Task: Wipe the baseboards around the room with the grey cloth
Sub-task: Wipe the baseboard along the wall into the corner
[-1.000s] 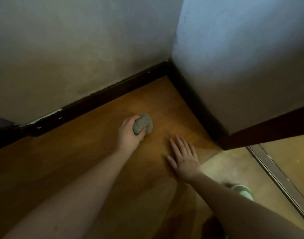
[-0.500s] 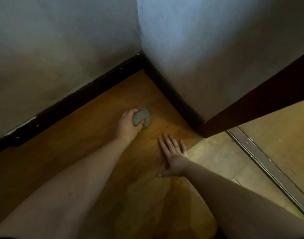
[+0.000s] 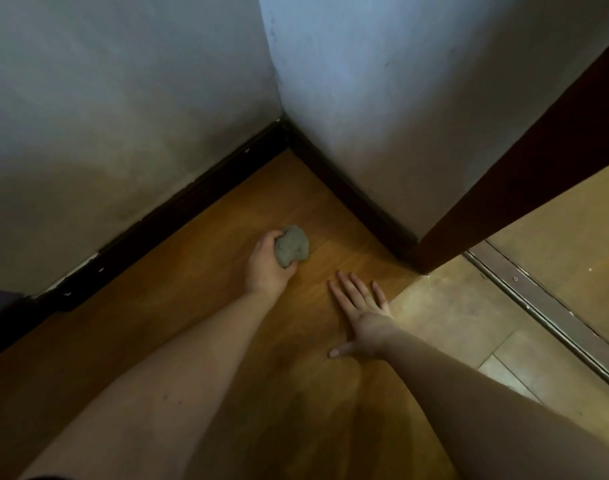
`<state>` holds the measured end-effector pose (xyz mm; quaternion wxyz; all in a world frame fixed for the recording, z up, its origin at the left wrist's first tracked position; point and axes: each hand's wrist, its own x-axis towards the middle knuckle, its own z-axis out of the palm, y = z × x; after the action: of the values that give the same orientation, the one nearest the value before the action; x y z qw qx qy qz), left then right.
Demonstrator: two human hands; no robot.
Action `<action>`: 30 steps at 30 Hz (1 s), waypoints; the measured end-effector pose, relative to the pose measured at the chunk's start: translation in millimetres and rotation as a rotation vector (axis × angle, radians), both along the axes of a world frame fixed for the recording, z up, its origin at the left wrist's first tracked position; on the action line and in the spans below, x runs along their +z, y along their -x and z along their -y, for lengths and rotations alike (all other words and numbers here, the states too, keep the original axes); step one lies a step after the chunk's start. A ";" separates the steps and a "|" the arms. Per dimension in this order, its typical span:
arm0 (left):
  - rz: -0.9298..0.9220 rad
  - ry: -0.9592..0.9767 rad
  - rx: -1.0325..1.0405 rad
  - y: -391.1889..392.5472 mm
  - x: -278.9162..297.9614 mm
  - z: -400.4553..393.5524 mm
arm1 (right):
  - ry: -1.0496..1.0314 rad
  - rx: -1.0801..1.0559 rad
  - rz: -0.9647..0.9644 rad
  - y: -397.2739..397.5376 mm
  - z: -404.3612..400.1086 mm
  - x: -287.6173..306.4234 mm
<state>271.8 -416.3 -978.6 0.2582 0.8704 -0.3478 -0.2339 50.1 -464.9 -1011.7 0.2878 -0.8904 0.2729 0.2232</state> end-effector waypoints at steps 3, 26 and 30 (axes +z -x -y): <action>-0.045 0.023 0.058 -5.3 4.1 4.3 | 0.068 0.015 0.065 8.2 -4.3 -3.5; -0.073 0.281 0.318 -73.4 4.1 141.9 | 0.274 -0.020 0.225 14.8 -13.2 -11.6; -0.063 0.246 0.328 -86.5 -0.7 160.8 | 0.286 -0.023 0.246 13.6 -14.4 -9.8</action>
<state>358.3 -577.2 -979.3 0.4078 0.8696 -0.2193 -0.1715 36.6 -450.5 -1021.5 0.1920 -0.9397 0.2747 0.0681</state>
